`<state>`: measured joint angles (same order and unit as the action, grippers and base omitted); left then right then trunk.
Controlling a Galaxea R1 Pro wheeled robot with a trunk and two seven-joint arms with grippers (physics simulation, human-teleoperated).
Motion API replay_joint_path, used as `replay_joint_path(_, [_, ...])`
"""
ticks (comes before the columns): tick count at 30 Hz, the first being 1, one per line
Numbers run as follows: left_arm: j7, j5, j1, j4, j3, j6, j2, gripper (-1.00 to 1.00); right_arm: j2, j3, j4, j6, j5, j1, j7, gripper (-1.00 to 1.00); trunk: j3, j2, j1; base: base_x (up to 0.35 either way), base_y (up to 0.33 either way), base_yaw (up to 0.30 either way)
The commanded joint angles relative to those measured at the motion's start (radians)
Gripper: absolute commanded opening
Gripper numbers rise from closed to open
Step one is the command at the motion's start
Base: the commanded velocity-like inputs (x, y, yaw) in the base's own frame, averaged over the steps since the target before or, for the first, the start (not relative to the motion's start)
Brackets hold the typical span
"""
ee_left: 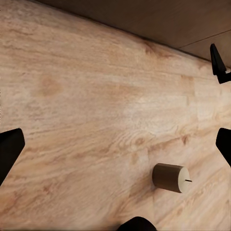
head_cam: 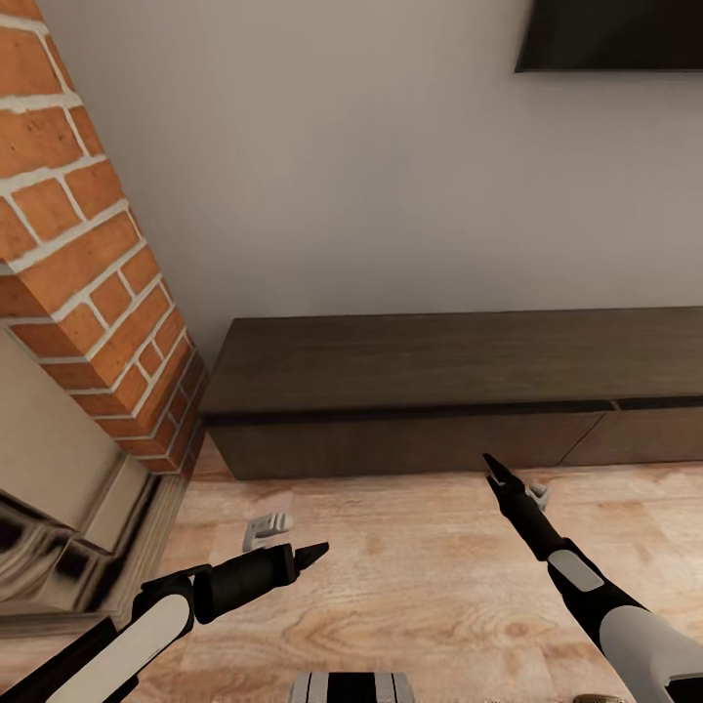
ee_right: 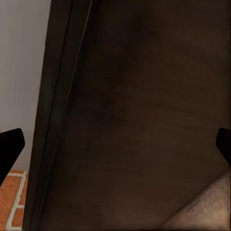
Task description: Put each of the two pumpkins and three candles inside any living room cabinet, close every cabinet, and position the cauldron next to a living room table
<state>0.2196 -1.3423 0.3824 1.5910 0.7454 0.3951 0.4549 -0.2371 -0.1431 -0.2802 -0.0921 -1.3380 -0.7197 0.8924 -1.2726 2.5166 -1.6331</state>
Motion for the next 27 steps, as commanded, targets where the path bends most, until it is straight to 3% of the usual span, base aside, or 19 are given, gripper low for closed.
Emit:
replay_joint_path(1, [0.009, -0.011, 0.001, 0.002, 0.002, 0.0, 0.001, 1.0, -0.001, -0.004, 0.0, -0.009, -0.011, -0.001, 0.004, 1.0, -0.005, 0.001, 0.0, 0.0, 0.0, 0.0])
replay_joint_path(25, [0.009, -0.012, 0.001, -0.002, 0.002, 0.001, 0.001, 1.0, 0.006, -0.002, -0.006, -0.005, -0.018, -0.001, -0.006, 1.0, -0.005, 0.001, 0.0, 0.0, 0.0, 0.0])
replay_joint_path(27, [0.009, -0.012, 0.001, -0.002, 0.002, 0.001, 0.001, 1.0, 0.006, -0.001, -0.006, -0.008, -0.022, -0.001, -0.05, 1.0, -0.005, 0.001, 0.0, 0.0, 0.0, 0.0])
